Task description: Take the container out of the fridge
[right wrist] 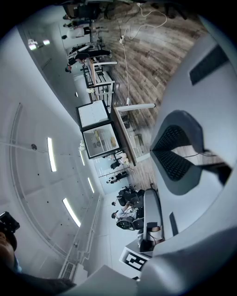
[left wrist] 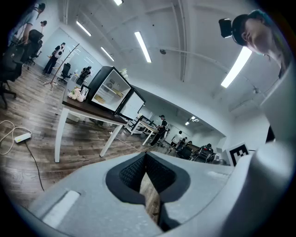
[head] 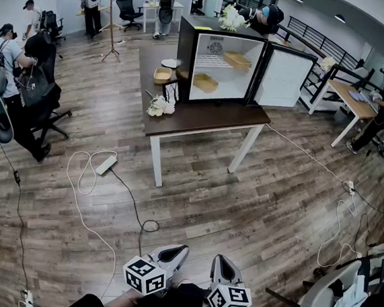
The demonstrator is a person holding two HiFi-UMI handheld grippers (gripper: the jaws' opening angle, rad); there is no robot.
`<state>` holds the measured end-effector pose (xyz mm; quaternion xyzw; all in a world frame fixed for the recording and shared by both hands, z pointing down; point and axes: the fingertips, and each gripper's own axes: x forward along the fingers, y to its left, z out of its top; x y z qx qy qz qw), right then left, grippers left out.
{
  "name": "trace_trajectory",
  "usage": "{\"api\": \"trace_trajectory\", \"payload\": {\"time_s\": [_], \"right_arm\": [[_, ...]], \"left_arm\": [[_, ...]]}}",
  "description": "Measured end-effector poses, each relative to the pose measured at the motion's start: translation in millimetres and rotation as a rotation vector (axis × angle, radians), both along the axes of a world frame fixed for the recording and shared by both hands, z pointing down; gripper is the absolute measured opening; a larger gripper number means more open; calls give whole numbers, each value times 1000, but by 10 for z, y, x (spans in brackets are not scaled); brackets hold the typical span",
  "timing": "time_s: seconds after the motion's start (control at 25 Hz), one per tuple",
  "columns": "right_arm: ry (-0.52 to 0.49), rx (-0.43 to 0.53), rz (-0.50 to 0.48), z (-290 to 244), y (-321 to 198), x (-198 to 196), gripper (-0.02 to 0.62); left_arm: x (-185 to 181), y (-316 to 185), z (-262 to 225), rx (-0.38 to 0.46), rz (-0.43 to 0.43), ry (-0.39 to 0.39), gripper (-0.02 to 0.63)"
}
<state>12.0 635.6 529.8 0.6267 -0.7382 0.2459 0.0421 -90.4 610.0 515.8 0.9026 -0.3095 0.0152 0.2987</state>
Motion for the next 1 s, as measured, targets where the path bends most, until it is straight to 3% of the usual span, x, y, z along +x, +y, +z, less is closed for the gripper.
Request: {"api": "trace_trajectory", "payload": {"time_s": [0.56,0.76,1.0], "right_arm": [[-8,34,2,-15,-279,-168,6],[-41,20,47,32,-354,-189,6],[-45,-17,23,217,-455,-195,6]], "left_arm": [[-177,-247,-84,81,5,-30,8],[-331,-312,-14,72,-6,-49,8],[-351,-427,98,61,-24,-70,8]]}}
